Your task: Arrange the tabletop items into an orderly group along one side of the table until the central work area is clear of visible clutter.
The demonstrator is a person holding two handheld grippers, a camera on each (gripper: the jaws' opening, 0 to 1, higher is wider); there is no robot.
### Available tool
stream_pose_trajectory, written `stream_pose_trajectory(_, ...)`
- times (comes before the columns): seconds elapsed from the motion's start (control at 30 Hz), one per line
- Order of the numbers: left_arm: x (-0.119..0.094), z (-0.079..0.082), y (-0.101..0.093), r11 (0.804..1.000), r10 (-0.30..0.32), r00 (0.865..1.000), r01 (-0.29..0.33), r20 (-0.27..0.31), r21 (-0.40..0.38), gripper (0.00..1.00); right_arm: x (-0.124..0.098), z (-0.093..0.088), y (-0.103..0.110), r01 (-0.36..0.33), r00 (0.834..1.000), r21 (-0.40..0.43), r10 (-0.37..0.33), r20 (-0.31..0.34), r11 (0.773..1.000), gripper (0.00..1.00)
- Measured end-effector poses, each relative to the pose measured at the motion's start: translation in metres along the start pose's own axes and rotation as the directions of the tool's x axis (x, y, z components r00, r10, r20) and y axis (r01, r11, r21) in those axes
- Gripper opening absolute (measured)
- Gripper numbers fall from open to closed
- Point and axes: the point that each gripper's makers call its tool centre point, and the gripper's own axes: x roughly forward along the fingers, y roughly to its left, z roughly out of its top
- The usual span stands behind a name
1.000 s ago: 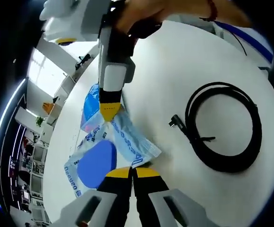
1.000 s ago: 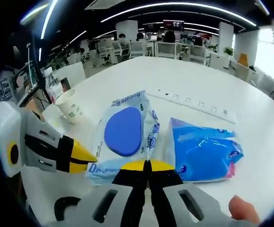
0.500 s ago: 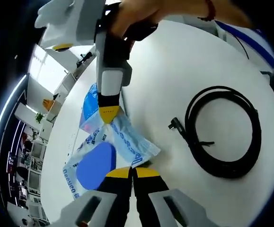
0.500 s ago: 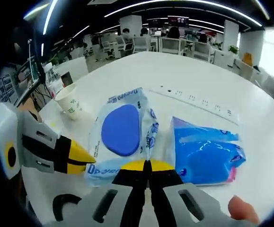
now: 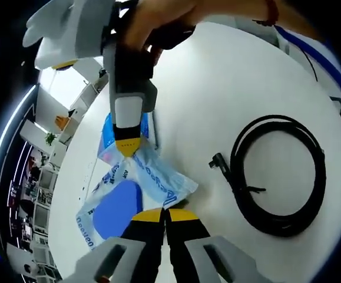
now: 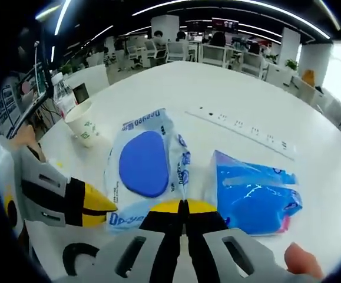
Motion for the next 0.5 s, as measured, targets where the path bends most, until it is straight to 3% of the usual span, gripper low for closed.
stream_pose_trajectory(0.5, 0.0022, 0.0055, -0.0017, 0.997, -0.005, 1.0, 0.005, -0.005, -0.076, 0.0, 0.0042, 0.0035, -0.003, 0.026, 0.999, -0.033, -0.027, -0.033, 0.999, 0.0)
